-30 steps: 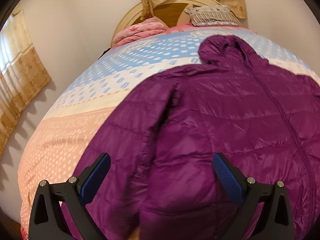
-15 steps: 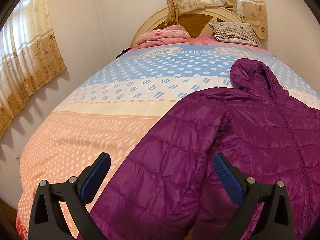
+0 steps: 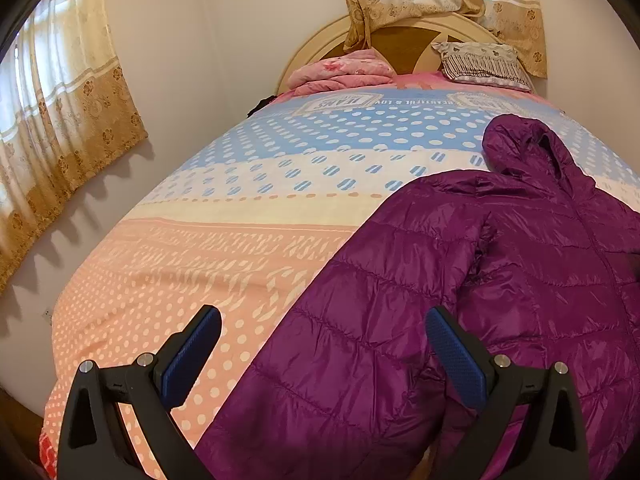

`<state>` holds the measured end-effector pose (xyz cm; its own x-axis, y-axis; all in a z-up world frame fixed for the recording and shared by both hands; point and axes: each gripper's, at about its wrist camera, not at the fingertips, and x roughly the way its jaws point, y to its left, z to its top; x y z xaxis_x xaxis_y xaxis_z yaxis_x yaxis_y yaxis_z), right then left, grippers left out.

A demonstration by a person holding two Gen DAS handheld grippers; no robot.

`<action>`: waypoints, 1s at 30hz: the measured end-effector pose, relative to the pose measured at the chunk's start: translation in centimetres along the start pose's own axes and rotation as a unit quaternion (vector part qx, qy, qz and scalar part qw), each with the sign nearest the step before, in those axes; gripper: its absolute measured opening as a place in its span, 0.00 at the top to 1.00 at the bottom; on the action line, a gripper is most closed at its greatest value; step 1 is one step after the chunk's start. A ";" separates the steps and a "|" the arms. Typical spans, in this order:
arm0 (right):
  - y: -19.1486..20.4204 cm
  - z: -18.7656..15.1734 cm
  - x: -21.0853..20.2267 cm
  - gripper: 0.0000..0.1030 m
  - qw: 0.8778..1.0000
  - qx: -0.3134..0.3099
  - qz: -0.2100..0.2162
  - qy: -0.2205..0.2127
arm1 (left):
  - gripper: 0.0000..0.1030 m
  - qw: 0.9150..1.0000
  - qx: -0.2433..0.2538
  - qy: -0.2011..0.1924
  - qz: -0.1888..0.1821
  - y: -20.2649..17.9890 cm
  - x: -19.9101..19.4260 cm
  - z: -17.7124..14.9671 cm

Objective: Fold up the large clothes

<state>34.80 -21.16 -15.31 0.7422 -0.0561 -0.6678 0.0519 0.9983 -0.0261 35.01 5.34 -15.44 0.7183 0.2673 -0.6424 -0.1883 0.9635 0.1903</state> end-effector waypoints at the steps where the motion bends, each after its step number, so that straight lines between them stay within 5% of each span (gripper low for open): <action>1: 0.4 -0.3 0.0 0.77 1.000 -0.006 -0.001 0.001 | 0.01 1.000 0.000 0.000 0.000 -0.2 -0.2 0.1; 2: 0.7 -0.6 -0.1 0.71 1.000 -0.012 0.000 0.001 | 0.01 1.000 0.001 0.000 -0.001 -0.4 -0.5 0.2; 4: 0.6 -1.2 -1.2 0.28 1.000 -0.022 0.014 -0.007 | 0.01 1.000 0.003 -0.005 -0.009 -0.9 -1.3 0.5; 5: 0.4 -1.4 -1.9 0.23 0.999 -0.023 0.015 -0.015 | 0.01 1.000 0.005 -0.009 -0.014 -1.6 -1.7 0.8; 10: -3.4 -2.7 -5.8 0.21 0.999 -0.012 -0.012 -0.040 | 0.01 0.997 0.028 -0.018 -0.063 -6.2 -4.4 1.8; 16: -9.7 -5.4 -7.7 0.13 0.995 0.034 -0.088 -0.043 | 0.01 0.985 0.096 -0.022 -0.139 -16.5 -6.8 2.9; 22: -14.6 -8.7 -7.7 0.13 0.989 0.085 -0.118 -0.031 | 0.01 0.967 0.149 0.046 -0.200 -27.1 -3.6 2.4; 25: -15.6 -10.0 -7.4 0.13 0.988 0.081 -0.129 -0.029 | 0.30 0.961 0.166 0.076 -0.208 -30.3 -1.6 1.8; 26: -15.7 -10.1 -7.4 0.13 0.988 0.081 -0.129 -0.030 | 0.67 0.956 0.172 0.093 -0.217 -31.2 -0.8 1.6; 27: -16.0 -10.4 -7.2 0.13 0.988 0.082 -0.130 -0.030 | 0.84 0.954 0.172 0.104 -0.223 -31.6 -0.4 1.4; 30: -16.7 -11.1 -6.8 0.13 0.987 0.089 -0.131 -0.028 | 0.91 0.956 0.162 0.076 -0.233 -30.8 -1.8 1.8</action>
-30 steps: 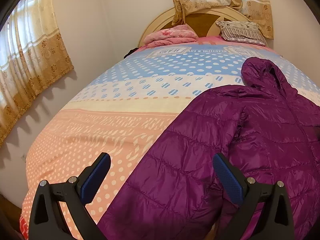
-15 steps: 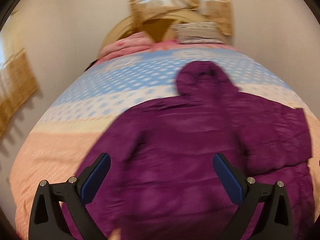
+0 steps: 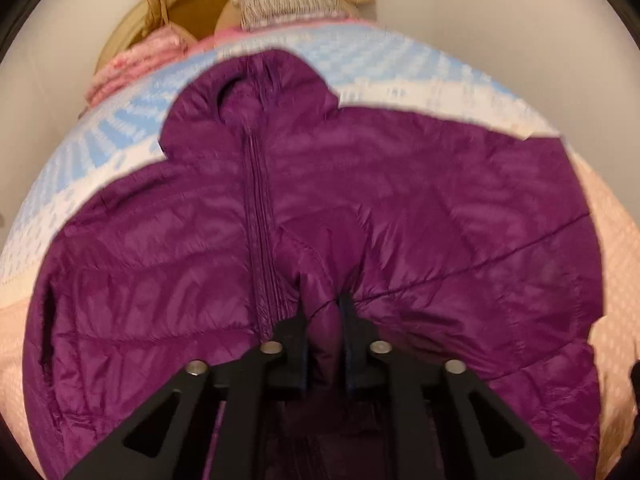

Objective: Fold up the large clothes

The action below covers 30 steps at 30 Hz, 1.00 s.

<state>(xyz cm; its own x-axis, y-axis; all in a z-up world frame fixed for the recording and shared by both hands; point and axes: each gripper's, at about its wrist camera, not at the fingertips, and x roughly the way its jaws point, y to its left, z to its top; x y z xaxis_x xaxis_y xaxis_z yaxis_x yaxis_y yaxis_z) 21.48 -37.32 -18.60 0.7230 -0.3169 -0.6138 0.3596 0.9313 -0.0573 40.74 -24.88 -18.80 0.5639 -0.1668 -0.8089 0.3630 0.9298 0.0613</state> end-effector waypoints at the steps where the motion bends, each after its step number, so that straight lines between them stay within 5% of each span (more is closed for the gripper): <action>1: -0.1 -0.1 0.2 0.13 1.000 0.004 0.000 0.000 | 0.91 1.000 0.004 -0.014 0.005 0.1 -1.1 0.0; 6: -0.5 -0.7 0.7 0.13 1.000 0.013 0.004 0.004 | 0.91 0.993 0.010 -0.104 0.050 3.1 -7.8 0.0; 10: -0.2 -1.1 0.9 0.13 1.000 0.010 0.011 0.008 | 0.91 0.987 0.019 -0.131 0.094 5.1 -9.6 -0.6; 17: 0.7 -1.0 1.0 0.13 1.000 -0.009 0.017 0.011 | 0.89 0.983 0.011 -0.082 0.164 8.0 -5.2 -3.7; 20: 1.0 -0.7 1.3 0.13 1.000 -0.015 0.012 0.021 | 0.87 0.987 0.012 -0.051 0.154 8.5 -3.1 -4.4; 23: 1.2 0.7 1.4 0.13 0.999 -0.022 0.018 0.024 | 0.67 0.985 0.002 -0.063 0.160 8.5 -3.7 -4.3; 25: 1.2 2.0 1.3 0.14 0.999 -0.017 0.036 0.021 | 0.40 0.979 -0.021 -0.107 0.171 9.2 -5.8 -3.9; 26: 1.0 3.1 1.5 0.16 0.998 -0.009 0.053 0.024 | 0.18 0.975 -0.031 -0.128 0.181 9.6 -6.6 -3.6; 27: 0.9 3.9 1.9 0.26 0.998 -0.004 0.064 0.029 | 0.07 0.970 -0.041 -0.147 0.190 9.9 -7.5 -3.4; 30: 1.3 6.8 3.6 0.53 0.996 0.006 0.081 0.033 | 0.06 0.964 -0.059 -0.174 0.190 10.2 -8.6 -2.3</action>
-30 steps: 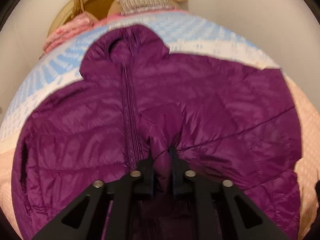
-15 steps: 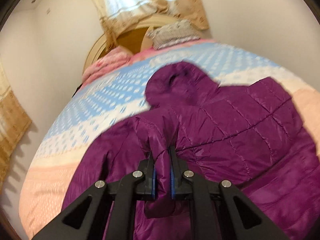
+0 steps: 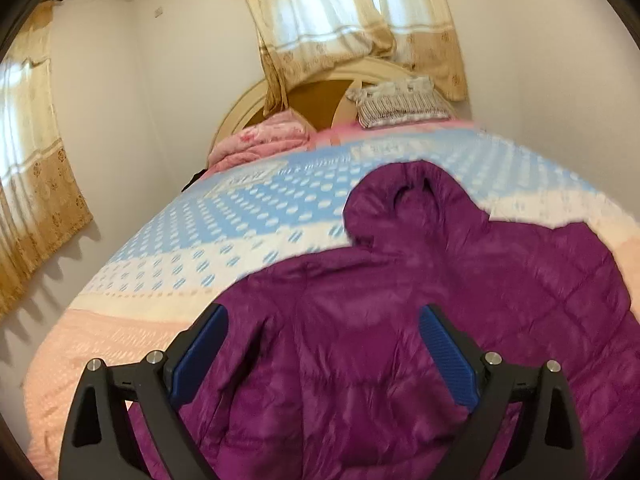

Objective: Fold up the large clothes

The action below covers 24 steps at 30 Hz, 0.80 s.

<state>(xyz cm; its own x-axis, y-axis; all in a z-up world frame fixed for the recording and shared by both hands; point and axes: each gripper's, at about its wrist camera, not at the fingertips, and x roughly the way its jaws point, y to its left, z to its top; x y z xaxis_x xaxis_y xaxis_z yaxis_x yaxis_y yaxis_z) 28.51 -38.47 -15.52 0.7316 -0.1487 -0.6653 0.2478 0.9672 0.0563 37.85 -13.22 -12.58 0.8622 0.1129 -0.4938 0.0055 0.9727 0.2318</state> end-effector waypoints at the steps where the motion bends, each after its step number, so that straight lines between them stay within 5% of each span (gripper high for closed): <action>1: 0.2 1.2 0.8 0.59 1.000 0.003 0.007 -0.001 | 0.06 1.000 0.005 0.011 0.016 -0.3 0.7 0.3; 10: 4.9 6.5 10.2 0.64 0.999 -0.008 0.031 0.041 | 0.06 0.984 0.088 0.098 0.119 -3.9 8.7 -2.7; 15: 6.4 4.0 14.4 0.65 0.994 -0.039 0.036 0.095 | 0.06 0.984 0.076 0.121 0.107 -2.9 10.6 -4.5; 24: 6.6 3.8 14.1 0.65 0.994 -0.055 0.022 0.096 | 0.06 0.989 0.046 0.115 0.080 -1.8 9.0 -3.8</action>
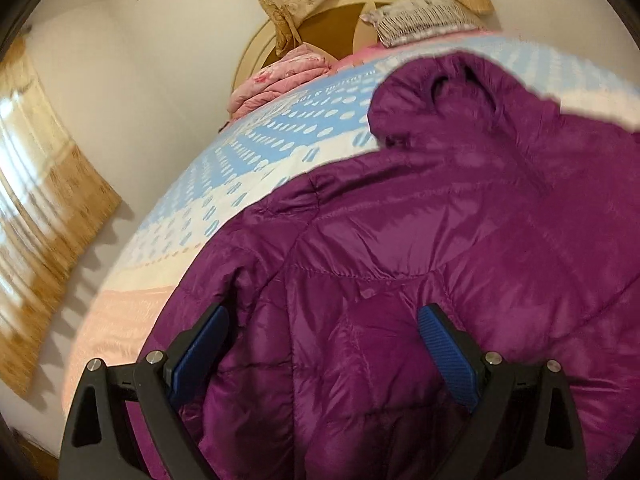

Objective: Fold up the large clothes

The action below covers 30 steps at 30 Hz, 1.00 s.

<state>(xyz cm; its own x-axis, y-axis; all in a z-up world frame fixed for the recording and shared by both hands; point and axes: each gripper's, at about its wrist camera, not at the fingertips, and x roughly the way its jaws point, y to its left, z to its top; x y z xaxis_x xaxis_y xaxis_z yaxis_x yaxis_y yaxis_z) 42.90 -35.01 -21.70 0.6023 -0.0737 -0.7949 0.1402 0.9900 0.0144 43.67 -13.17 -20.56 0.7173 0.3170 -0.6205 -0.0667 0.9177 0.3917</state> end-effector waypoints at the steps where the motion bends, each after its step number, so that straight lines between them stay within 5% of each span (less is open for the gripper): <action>1: -0.1 0.1 -0.8 0.65 1.000 0.008 0.000 -0.003 | 0.06 1.000 -0.012 -0.009 -0.008 0.7 -1.0 0.2; 5: 1.1 0.6 -4.2 0.65 1.000 0.012 0.008 -0.026 | 0.06 0.998 -0.021 -0.036 -0.043 1.4 -3.6 0.8; 10: 4.8 -0.6 -4.6 0.65 0.999 -0.015 0.047 -0.015 | 0.06 0.999 -0.002 0.005 -0.041 -1.0 -1.0 -0.2; 15: 6.2 -2.6 -1.6 0.64 0.999 -0.029 0.033 0.000 | 0.06 0.998 -0.007 0.026 -0.048 -1.5 0.8 -1.1; 30: 6.8 -3.5 -1.5 0.64 0.999 -0.046 0.008 -0.024 | 0.05 0.998 -0.016 0.026 -0.056 -1.3 1.3 -1.5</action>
<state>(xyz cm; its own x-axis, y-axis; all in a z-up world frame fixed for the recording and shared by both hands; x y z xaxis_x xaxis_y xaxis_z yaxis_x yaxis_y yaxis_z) 40.25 -27.72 -22.55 0.6418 -0.0616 -0.7644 0.0585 0.9978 -0.0314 43.60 -13.59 -22.89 0.6852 0.2223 -0.6936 -0.0109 0.9553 0.2955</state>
